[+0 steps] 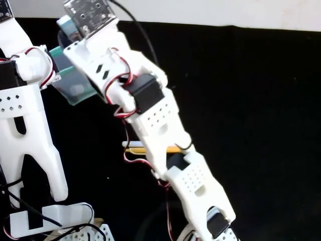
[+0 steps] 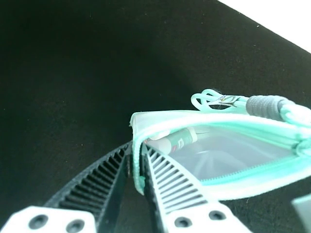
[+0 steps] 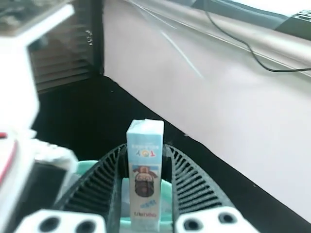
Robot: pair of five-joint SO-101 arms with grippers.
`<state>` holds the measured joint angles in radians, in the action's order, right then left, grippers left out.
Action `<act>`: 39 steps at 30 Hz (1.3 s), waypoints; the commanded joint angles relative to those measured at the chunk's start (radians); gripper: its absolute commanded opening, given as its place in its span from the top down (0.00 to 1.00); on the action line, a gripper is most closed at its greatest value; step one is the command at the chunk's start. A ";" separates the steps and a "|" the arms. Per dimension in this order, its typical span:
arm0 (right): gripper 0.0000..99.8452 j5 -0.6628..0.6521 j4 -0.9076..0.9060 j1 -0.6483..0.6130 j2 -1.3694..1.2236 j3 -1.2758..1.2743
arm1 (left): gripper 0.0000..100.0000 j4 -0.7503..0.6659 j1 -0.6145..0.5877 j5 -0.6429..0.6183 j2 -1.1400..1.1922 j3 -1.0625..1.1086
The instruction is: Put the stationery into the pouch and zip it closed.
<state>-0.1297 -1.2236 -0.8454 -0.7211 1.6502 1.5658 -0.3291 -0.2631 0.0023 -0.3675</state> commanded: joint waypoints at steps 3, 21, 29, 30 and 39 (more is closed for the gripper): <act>0.99 0.009 -0.018 -0.035 -0.015 0.119 | 0.99 -0.005 0.008 0.002 0.007 0.028; 0.99 0.006 -0.002 0.033 -0.196 0.119 | 0.99 -0.005 0.002 0.002 0.005 0.028; 0.99 0.005 -0.005 0.058 -0.231 0.119 | 0.99 -0.005 0.002 0.003 0.005 0.028; 0.98 0.005 -0.007 0.056 -0.231 0.119 | 0.99 -0.005 0.002 0.003 0.005 0.027; 0.68 0.005 -0.073 0.030 -0.229 0.119 | 0.99 -0.005 0.002 0.003 0.005 0.027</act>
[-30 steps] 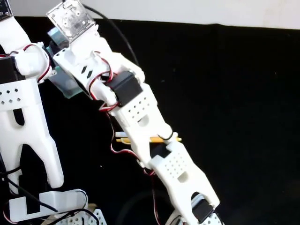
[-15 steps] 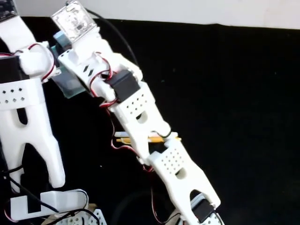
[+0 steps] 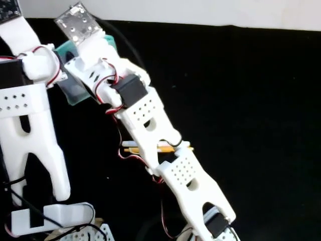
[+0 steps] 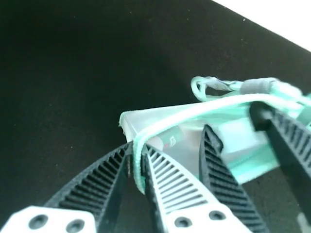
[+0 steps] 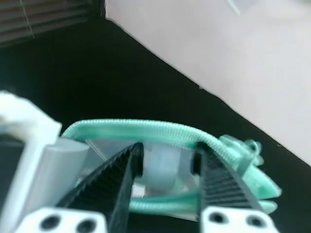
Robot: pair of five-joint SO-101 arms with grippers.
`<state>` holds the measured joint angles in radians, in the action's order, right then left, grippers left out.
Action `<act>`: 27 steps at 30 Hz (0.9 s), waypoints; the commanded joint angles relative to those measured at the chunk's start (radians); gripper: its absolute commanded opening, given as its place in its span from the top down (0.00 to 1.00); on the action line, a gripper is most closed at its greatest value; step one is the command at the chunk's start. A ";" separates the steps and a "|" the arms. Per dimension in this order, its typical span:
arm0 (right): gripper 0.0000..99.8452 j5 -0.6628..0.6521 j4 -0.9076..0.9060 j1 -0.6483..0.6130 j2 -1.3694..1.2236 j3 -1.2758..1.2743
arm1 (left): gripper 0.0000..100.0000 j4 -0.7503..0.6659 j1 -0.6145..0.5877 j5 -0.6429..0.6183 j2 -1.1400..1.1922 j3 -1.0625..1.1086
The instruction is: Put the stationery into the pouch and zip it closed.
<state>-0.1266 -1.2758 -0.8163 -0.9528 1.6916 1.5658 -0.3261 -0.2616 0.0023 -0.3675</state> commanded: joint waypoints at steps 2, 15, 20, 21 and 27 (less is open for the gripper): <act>0.68 0.002 -0.018 0.001 0.004 0.077 | 0.99 -0.005 -0.001 0.002 0.005 0.027; 0.69 0.002 -0.128 0.025 0.251 0.077 | 0.99 -0.005 -0.001 0.003 0.005 0.027; 0.69 0.000 -0.257 0.025 0.329 0.077 | 0.99 -0.005 -0.001 0.003 0.005 0.027; 0.69 -0.002 -0.288 0.030 0.341 0.077 | 0.99 -0.005 -0.001 0.003 0.005 0.027; 0.69 -0.123 -0.475 0.076 0.378 0.077 | 0.99 -0.005 -0.001 0.003 0.005 0.027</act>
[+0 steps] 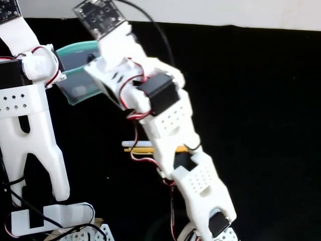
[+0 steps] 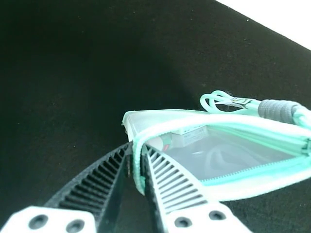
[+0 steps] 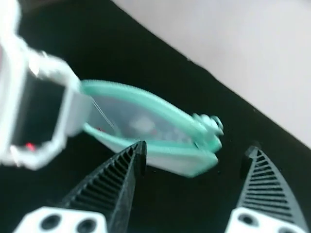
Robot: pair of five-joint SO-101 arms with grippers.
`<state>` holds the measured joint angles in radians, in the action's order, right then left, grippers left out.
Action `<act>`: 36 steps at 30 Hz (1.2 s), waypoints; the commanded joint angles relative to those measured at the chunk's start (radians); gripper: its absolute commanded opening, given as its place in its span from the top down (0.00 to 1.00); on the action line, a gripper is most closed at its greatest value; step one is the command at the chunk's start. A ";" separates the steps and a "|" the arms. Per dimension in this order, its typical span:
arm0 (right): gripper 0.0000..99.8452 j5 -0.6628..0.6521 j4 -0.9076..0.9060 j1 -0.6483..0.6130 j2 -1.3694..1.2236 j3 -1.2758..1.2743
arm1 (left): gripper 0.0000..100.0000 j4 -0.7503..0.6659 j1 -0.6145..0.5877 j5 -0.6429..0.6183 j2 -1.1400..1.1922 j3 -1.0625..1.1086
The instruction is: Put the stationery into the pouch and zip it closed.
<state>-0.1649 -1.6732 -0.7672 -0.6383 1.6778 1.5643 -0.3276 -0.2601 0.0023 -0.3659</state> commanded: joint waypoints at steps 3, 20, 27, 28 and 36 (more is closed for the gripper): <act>0.69 -0.129 -0.091 0.070 0.061 0.082 | 0.99 -0.003 0.001 0.002 0.007 0.027; 0.69 -0.265 -0.093 0.084 0.071 -0.343 | 0.99 -0.003 0.002 0.003 0.007 0.031; 0.69 -0.269 -0.093 0.077 0.173 -0.618 | 0.99 -0.003 0.002 0.003 0.007 0.033; 0.69 -0.284 -0.093 0.076 0.213 -0.680 | 0.99 -0.003 0.002 0.003 0.007 0.033; 0.69 -0.420 -0.082 0.077 0.463 -1.228 | 0.99 -0.003 0.004 0.003 0.007 0.033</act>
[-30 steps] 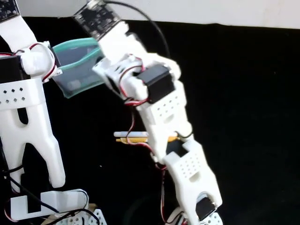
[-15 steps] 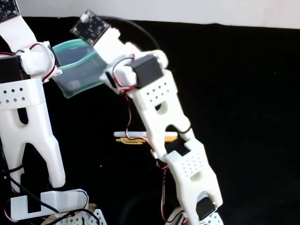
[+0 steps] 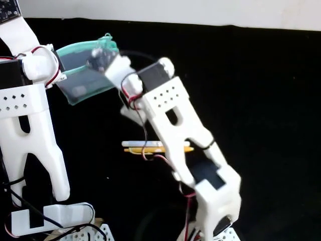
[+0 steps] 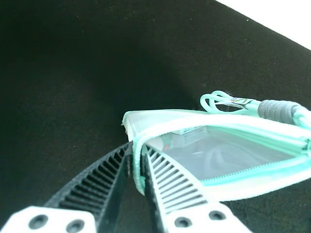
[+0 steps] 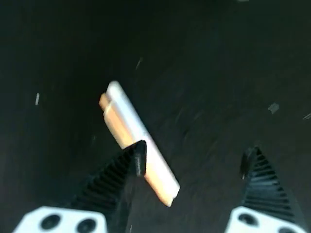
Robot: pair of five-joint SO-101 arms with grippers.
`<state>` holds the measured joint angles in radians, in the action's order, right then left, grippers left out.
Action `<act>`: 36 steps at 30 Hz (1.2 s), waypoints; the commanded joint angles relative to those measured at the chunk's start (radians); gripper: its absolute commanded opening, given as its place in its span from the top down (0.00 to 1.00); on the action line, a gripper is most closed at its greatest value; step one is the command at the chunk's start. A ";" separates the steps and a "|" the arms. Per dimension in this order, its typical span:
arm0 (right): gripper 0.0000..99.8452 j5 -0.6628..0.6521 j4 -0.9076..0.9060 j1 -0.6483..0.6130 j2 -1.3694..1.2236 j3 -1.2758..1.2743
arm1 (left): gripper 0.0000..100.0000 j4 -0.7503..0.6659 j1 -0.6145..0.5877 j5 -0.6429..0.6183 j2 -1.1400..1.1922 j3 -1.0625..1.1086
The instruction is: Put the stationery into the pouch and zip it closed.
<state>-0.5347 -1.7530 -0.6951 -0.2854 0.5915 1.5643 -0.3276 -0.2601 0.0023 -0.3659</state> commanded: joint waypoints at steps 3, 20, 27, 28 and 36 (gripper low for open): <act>0.69 -0.064 0.050 0.005 0.162 -0.265 | 0.99 -0.003 0.005 0.003 0.007 0.033; 0.69 -0.417 0.383 -0.050 0.211 -0.699 | 0.99 -0.003 0.005 0.003 0.007 0.035; 0.69 -0.565 0.444 -0.074 0.188 -0.737 | 0.99 -0.002 0.005 0.003 0.007 0.035; 0.69 -0.582 0.446 -0.076 0.171 -0.736 | 0.99 -0.002 0.005 0.003 0.007 0.035; 0.69 -0.718 0.449 -0.091 0.016 -0.730 | 0.99 0.000 0.005 0.003 0.007 0.035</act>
<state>-1.2129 -1.3157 -0.7702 -0.2578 -0.1527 1.5658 -0.3276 -0.2601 0.0023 -0.3659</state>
